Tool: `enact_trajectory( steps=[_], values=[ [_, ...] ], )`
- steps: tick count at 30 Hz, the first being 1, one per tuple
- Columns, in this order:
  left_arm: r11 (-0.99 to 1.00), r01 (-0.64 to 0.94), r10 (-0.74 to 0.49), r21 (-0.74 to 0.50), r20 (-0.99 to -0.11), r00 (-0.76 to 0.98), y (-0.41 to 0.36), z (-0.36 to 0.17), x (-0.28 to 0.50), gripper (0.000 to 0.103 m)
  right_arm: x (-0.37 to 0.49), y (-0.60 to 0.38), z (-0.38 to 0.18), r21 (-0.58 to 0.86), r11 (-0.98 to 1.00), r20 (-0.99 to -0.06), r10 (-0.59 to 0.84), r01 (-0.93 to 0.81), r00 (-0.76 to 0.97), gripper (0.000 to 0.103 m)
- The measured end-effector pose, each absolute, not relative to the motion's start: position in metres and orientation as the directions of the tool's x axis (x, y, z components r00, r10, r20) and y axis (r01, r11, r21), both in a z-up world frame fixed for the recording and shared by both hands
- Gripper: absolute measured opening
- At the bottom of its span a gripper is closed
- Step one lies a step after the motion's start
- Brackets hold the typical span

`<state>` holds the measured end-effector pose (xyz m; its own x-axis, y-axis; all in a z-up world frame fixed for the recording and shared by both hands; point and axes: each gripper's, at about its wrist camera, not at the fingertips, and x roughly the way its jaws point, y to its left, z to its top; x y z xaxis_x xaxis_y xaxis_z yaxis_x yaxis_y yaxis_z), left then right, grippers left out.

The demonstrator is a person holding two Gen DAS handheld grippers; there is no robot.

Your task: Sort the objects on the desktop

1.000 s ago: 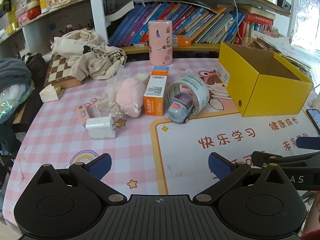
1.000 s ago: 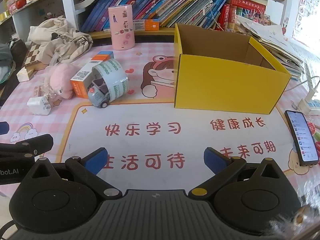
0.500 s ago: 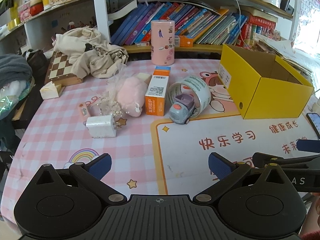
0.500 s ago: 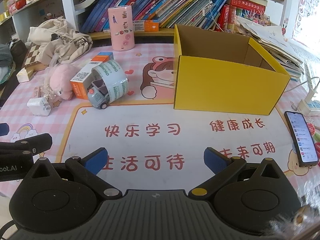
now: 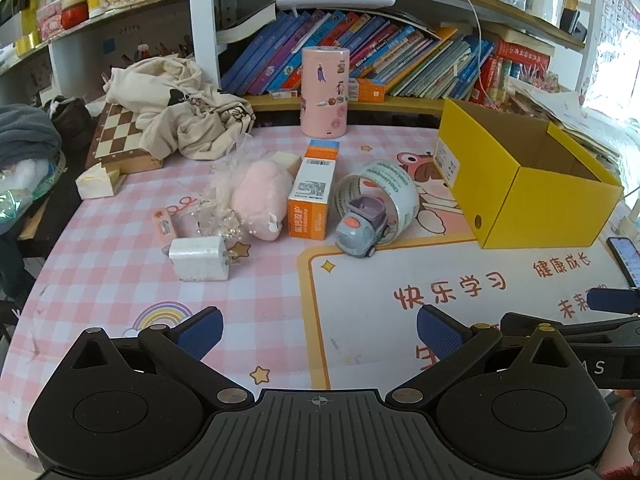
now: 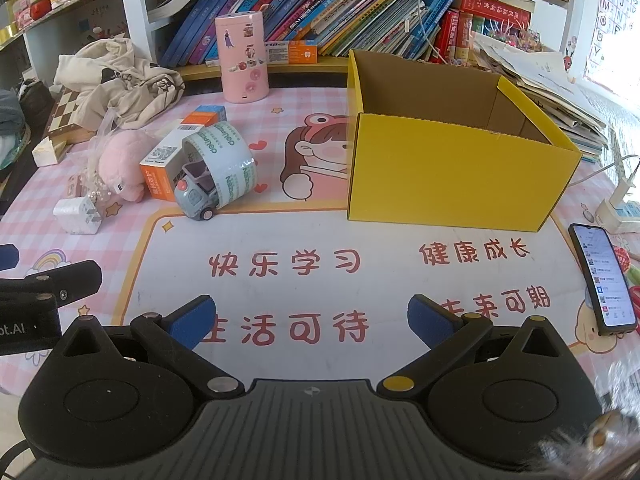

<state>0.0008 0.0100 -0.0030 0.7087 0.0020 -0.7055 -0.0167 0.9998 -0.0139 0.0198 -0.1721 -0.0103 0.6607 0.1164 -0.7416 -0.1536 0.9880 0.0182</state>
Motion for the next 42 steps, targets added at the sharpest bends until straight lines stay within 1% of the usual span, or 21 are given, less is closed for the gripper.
enact_trajectory(
  steps=[6,27,42],
  values=[
    [1.0,-0.021,0.005,-0.014,-0.71,0.705,0.012,-0.005,0.002,0.103,0.021,-0.172,-0.01,0.018,0.988,-0.743,0.117,-0.154,0.659,0.103],
    [0.996,-0.052,-0.018,-0.076,-0.714,0.7,0.029,-0.008,0.004,0.103,0.026,-0.162,-0.011,0.001,0.985,-0.745,0.117,-0.174,0.656,0.103],
    [0.987,-0.079,-0.039,-0.14,-0.689,0.724,0.047,-0.005,0.001,0.103,0.027,-0.152,-0.009,0.014,0.98,-0.746,0.141,-0.197,0.65,0.103]
  ],
)
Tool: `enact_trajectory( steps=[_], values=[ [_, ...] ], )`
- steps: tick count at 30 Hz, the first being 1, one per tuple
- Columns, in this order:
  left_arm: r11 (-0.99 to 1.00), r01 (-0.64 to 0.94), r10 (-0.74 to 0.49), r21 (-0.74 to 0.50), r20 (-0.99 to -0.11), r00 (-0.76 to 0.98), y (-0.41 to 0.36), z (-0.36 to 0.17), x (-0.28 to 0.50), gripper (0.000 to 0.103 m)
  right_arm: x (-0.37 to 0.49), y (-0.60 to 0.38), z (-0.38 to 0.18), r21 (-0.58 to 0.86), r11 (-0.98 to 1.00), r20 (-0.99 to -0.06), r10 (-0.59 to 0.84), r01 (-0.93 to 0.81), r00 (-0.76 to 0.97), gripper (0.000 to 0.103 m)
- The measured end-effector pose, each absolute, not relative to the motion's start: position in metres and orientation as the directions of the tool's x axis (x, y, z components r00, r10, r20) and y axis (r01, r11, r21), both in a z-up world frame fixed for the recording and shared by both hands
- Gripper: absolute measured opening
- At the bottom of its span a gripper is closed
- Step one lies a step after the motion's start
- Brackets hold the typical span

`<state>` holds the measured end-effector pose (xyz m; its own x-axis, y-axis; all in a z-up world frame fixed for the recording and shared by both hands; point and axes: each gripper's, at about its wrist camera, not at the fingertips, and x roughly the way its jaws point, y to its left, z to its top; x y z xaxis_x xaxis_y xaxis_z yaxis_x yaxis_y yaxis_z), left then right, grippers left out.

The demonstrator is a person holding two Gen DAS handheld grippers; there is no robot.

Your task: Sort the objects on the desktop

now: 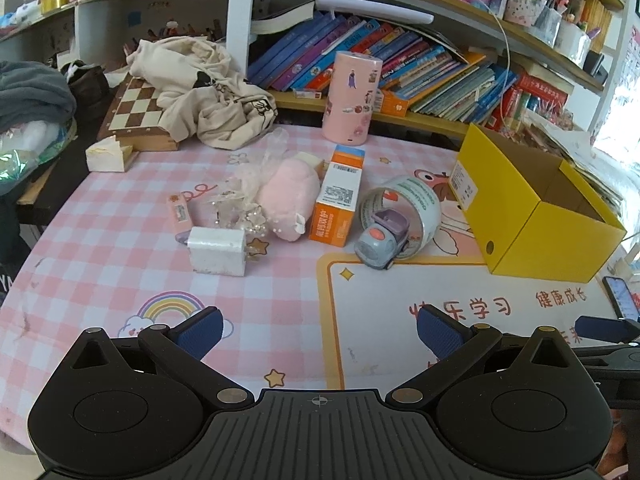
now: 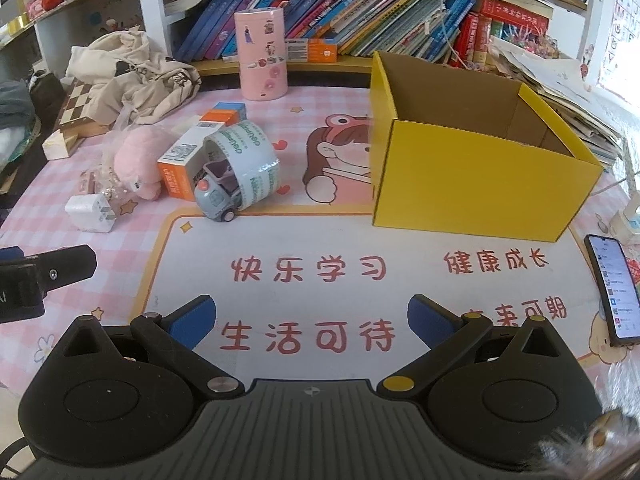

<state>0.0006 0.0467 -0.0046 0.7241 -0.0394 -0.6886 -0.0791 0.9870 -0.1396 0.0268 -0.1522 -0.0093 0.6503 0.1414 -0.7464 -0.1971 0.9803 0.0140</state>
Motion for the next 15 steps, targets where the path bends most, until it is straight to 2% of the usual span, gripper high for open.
enact_trajectory(
  steps=[8,15],
  values=[
    [0.98,-0.104,-0.038,-0.17,-0.671,0.74,0.056,-0.004,-0.007,0.103,0.024,-0.138,-0.01,0.094,0.942,-0.754,0.278,-0.322,0.595,0.103],
    [0.974,-0.106,-0.053,-0.201,-0.655,0.754,0.063,-0.001,-0.012,0.103,0.021,-0.12,-0.005,0.089,0.901,-0.736,0.347,-0.425,0.581,0.103]
  ],
)
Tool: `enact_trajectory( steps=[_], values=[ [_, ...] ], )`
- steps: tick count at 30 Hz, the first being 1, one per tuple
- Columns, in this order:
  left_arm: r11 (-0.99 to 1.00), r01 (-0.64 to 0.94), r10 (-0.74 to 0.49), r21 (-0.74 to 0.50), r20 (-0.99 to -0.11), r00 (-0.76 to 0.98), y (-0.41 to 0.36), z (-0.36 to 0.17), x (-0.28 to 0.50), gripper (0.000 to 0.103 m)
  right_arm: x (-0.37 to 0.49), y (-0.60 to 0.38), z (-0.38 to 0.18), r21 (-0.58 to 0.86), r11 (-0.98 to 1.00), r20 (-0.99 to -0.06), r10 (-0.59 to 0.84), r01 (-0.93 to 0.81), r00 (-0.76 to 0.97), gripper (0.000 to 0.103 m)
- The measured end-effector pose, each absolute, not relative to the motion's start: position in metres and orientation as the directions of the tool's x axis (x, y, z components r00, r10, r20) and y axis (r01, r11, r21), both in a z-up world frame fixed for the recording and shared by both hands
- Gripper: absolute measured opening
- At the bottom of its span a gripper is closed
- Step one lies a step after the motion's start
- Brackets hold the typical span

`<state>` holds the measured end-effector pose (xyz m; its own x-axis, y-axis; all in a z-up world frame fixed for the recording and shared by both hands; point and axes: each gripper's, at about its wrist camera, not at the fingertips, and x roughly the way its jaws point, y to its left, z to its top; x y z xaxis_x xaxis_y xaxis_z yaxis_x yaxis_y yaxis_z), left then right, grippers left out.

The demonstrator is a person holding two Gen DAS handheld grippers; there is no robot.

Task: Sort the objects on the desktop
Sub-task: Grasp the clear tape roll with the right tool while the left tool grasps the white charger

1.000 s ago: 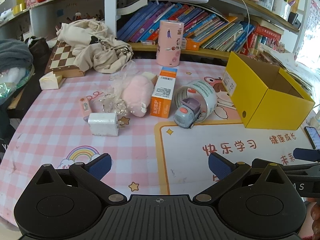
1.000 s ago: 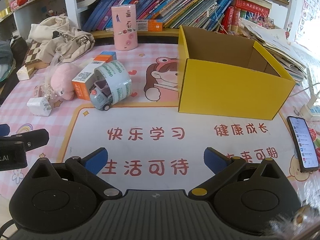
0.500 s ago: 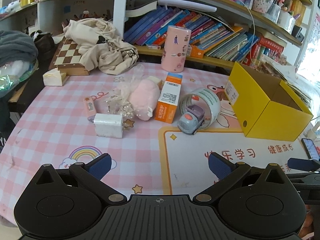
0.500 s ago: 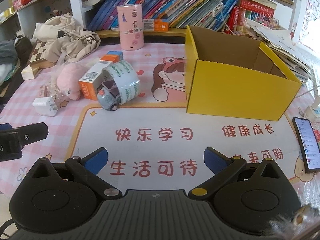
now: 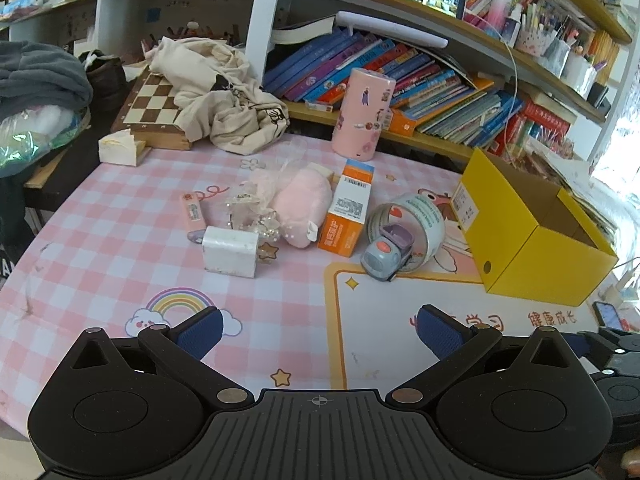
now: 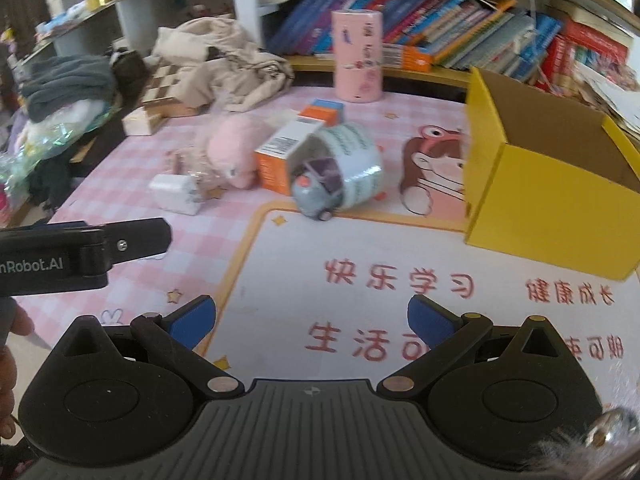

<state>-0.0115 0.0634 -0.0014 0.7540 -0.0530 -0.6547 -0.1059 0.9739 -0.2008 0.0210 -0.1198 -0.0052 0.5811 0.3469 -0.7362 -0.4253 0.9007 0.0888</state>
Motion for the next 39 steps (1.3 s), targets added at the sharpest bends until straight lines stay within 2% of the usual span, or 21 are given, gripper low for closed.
enact_trajectory(
  steps=[8,19,25,32,39],
  values=[
    [0.975,-0.157,0.015,-0.158,-0.656,0.754,0.066,0.0,-0.011,0.103,0.027,-0.118,-0.005,0.109,0.887,-0.731,0.377,-0.448,0.569,0.103],
    [0.979,-0.18,0.066,-0.101,-0.67,0.74,0.066,-0.002,0.012,0.103,0.063,-0.12,-0.005,0.056,0.888,-0.704,0.36,-0.457,0.613,0.103],
    [0.972,-0.203,0.078,-0.115,-0.66,0.747,0.068,-0.01,0.024,0.103,0.088,-0.115,-0.014,0.015,0.885,-0.726,0.329,-0.464,0.604,0.103],
    [0.964,-0.207,0.035,-0.168,-0.691,0.722,0.073,-0.023,0.046,0.103,0.118,-0.112,-0.022,0.045,0.866,-0.731,0.369,-0.498,0.574,0.103],
    [0.966,-0.245,0.116,-0.083,-0.709,0.696,0.085,-0.032,0.068,0.103,0.147,-0.1,-0.022,-0.033,0.851,-0.735,0.334,-0.524,0.59,0.101]
  ],
)
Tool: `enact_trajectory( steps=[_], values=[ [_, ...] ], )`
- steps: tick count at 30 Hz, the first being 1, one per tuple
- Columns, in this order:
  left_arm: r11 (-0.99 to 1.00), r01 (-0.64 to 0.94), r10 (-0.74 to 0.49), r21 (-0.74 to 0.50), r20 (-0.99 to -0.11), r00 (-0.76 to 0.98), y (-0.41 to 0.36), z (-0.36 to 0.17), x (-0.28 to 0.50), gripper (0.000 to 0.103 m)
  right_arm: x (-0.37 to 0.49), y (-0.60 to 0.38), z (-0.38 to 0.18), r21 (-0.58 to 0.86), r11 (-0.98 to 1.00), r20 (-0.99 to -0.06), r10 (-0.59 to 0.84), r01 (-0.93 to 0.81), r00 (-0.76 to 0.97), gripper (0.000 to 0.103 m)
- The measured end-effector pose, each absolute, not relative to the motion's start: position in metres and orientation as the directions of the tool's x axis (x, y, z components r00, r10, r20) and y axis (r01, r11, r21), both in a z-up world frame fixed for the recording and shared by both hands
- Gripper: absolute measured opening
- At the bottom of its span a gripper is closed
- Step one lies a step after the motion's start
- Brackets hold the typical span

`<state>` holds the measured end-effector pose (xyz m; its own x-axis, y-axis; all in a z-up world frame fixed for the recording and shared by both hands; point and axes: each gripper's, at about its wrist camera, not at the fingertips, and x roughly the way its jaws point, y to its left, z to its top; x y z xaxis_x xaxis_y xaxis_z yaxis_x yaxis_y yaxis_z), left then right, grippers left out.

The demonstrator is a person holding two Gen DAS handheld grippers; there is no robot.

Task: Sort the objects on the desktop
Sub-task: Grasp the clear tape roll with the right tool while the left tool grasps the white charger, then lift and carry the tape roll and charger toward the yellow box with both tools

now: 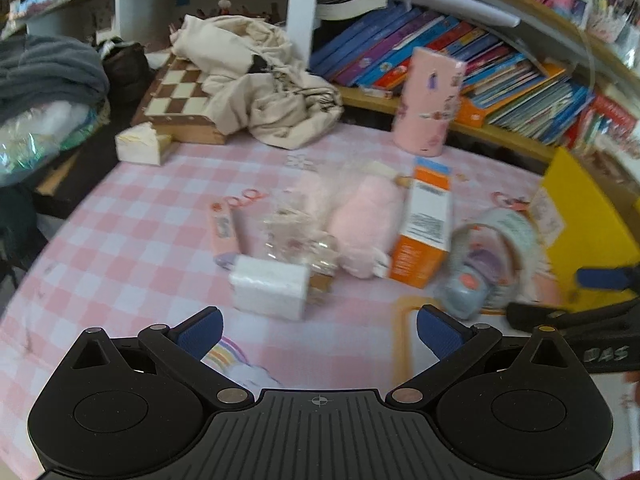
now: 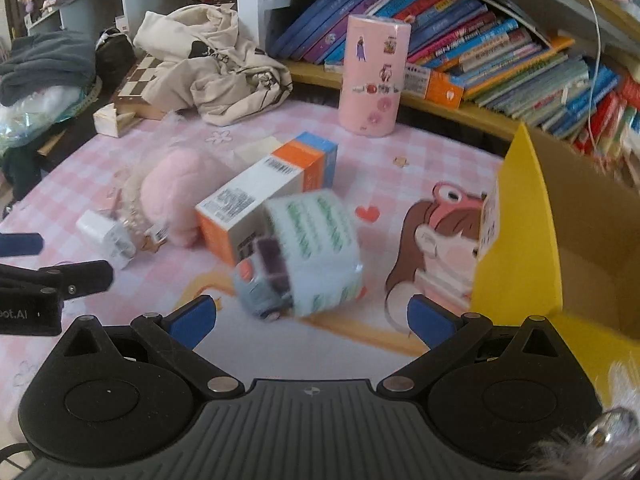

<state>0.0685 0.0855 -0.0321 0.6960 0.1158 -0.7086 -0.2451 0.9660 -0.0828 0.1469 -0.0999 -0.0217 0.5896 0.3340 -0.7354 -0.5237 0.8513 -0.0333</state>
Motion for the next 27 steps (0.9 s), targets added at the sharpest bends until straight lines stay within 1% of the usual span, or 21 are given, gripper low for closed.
enact_trajectory(
  steps=[2,3,5,6,9,10,11,12,13,15,17,19,20,23,25,26,27],
  values=[
    [0.964,-0.257,0.138,-0.066,-0.703,0.698,0.09,-0.034,0.074,0.103,0.153,-0.098,-0.022,-0.045,0.848,-0.73,0.333,-0.528,0.597,0.1],
    [0.962,-0.263,0.142,-0.067,-0.703,0.697,0.092,-0.036,0.076,0.103,0.156,-0.096,-0.022,-0.052,0.846,-0.727,0.332,-0.53,0.601,0.098],
    [0.959,-0.274,0.149,-0.068,-0.703,0.695,0.097,-0.039,0.082,0.103,0.162,-0.094,-0.023,-0.063,0.843,-0.722,0.33,-0.534,0.608,0.082],
    [0.957,-0.28,0.153,-0.069,-0.703,0.694,0.099,-0.041,0.084,0.103,0.164,-0.093,-0.024,-0.067,0.842,-0.725,0.328,-0.535,0.606,0.079],
    [0.956,-0.291,0.189,-0.025,-0.708,0.681,0.102,-0.048,0.093,0.101,0.172,-0.091,-0.027,-0.064,0.839,-0.729,0.331,-0.541,0.599,0.06],
    [0.956,-0.292,0.196,-0.014,-0.712,0.675,0.102,-0.05,0.096,0.101,0.175,-0.091,-0.027,-0.061,0.838,-0.729,0.334,-0.542,0.598,0.056],
    [0.957,-0.29,0.198,-0.008,-0.715,0.671,0.103,-0.051,0.099,0.097,0.177,-0.091,-0.028,-0.057,0.837,-0.728,0.338,-0.544,0.596,0.048],
    [0.957,-0.289,0.2,-0.002,-0.718,0.667,0.103,-0.053,0.101,0.092,0.179,-0.092,-0.027,-0.049,0.838,-0.727,0.343,-0.544,0.595,0.044],
    [0.958,-0.288,0.201,0.003,-0.722,0.662,0.104,-0.055,0.104,0.089,0.181,-0.092,-0.027,-0.041,0.838,-0.726,0.348,-0.543,0.593,0.044],
    [0.961,-0.277,0.19,0.002,-0.733,0.654,0.104,-0.059,0.108,0.074,0.186,-0.096,-0.026,-0.004,0.849,-0.729,0.36,-0.529,0.582,0.043],
    [0.965,-0.261,0.168,-0.011,-0.737,0.654,0.104,-0.061,0.11,0.067,0.193,-0.105,-0.022,0.104,0.866,-0.735,0.398,-0.489,0.549,0.043],
    [0.967,-0.256,0.16,-0.018,-0.738,0.656,0.105,-0.062,0.109,0.066,0.198,-0.116,-0.018,0.221,0.867,-0.727,0.452,-0.447,0.517,0.042],
    [0.967,-0.254,0.156,-0.022,-0.738,0.657,0.105,-0.062,0.108,0.066,0.198,-0.119,-0.015,0.251,0.863,-0.719,0.469,-0.438,0.513,0.042],
    [0.966,-0.255,0.141,-0.043,-0.737,0.661,0.107,-0.06,0.104,0.066,0.194,-0.122,-0.007,0.28,0.858,-0.695,0.491,-0.431,0.525,0.042],
    [0.964,-0.257,0.128,-0.064,-0.737,0.664,0.108,-0.058,0.101,0.066,0.189,-0.12,-0.003,0.249,0.86,-0.684,0.481,-0.445,0.548,0.042],
    [0.964,-0.256,0.122,-0.071,-0.735,0.667,0.109,-0.057,0.099,0.066,0.184,-0.118,0.0,0.208,0.86,-0.676,0.47,-0.465,0.567,0.042],
    [0.965,-0.253,0.119,-0.075,-0.733,0.67,0.108,-0.056,0.097,0.066,0.173,-0.11,0.005,0.1,0.85,-0.652,0.448,-0.517,0.611,0.042]
  ],
)
